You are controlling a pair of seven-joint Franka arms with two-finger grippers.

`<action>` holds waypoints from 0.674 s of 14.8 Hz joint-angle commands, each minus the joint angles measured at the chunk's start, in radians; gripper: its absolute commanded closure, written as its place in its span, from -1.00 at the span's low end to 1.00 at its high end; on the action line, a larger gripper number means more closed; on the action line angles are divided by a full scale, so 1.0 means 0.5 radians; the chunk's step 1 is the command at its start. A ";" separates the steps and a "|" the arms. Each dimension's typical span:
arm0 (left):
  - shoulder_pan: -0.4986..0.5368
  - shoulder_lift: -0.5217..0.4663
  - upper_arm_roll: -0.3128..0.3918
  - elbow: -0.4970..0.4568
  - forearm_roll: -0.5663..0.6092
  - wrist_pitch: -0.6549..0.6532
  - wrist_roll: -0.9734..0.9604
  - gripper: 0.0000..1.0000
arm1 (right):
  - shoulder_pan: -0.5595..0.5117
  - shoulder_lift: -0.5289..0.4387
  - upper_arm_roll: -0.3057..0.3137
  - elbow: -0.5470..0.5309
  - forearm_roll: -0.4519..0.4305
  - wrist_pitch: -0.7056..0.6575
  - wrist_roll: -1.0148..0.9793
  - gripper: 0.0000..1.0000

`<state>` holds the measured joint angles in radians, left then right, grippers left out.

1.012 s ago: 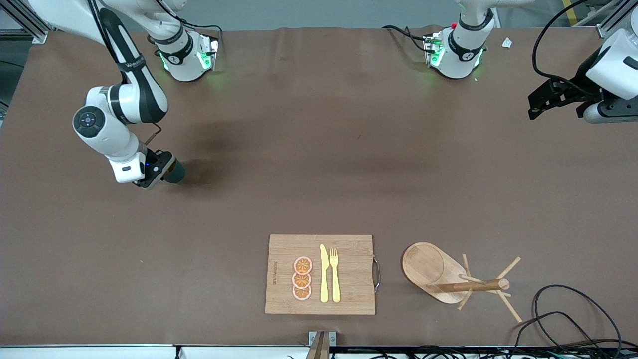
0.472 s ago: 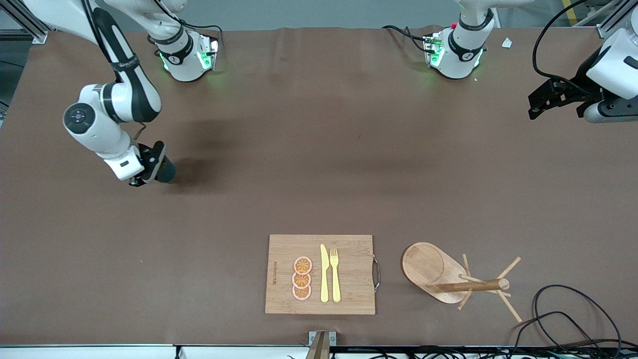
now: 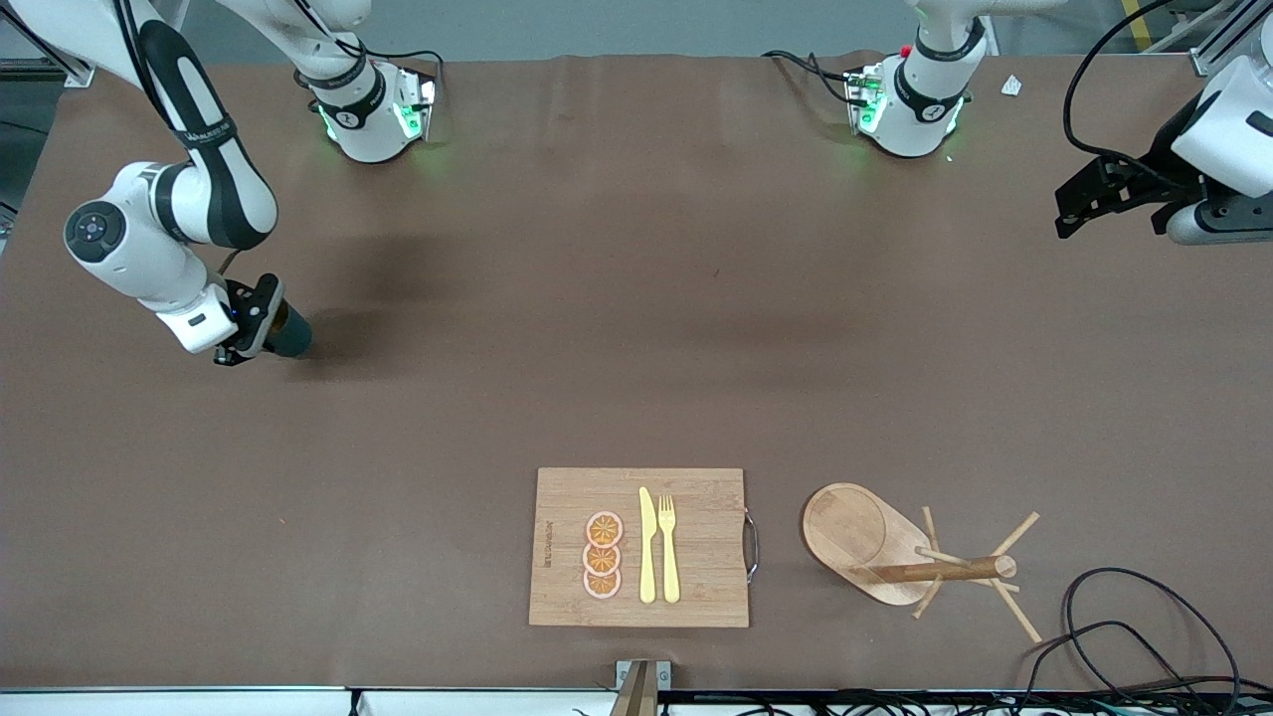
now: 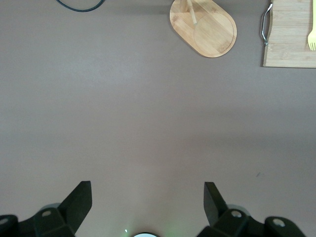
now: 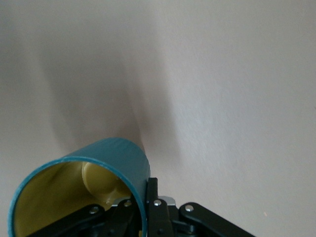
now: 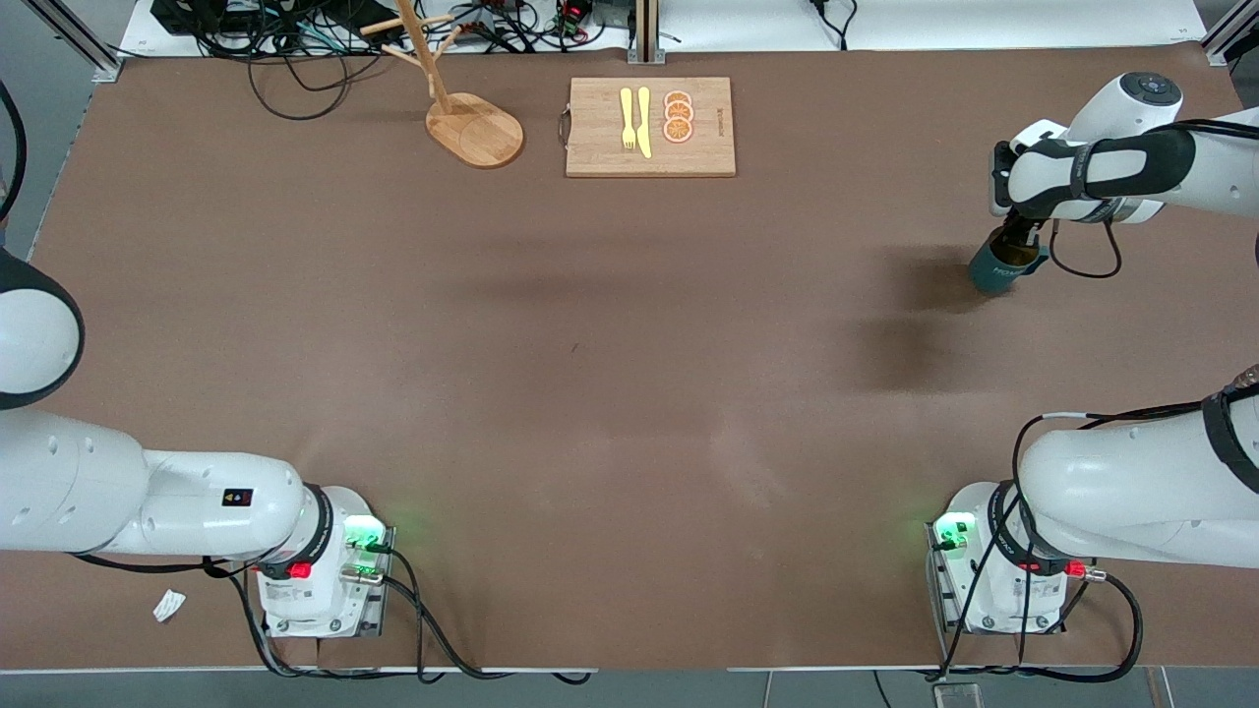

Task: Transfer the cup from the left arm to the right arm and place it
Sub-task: 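Lower the mug onto the table and open the right gripper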

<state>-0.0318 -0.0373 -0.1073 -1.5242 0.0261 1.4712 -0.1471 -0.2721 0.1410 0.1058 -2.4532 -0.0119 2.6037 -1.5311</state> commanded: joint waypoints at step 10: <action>0.011 -0.008 0.000 0.038 0.034 0.006 0.030 -1.00 | 0.102 0.009 0.018 -0.064 0.352 0.076 -0.257 1.00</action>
<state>-0.0318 -0.0372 -0.1067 -1.5230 0.0261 1.4714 -0.1471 -0.2267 0.1502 0.1144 -2.4606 0.1306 2.6089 -1.6224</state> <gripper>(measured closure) 0.000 0.952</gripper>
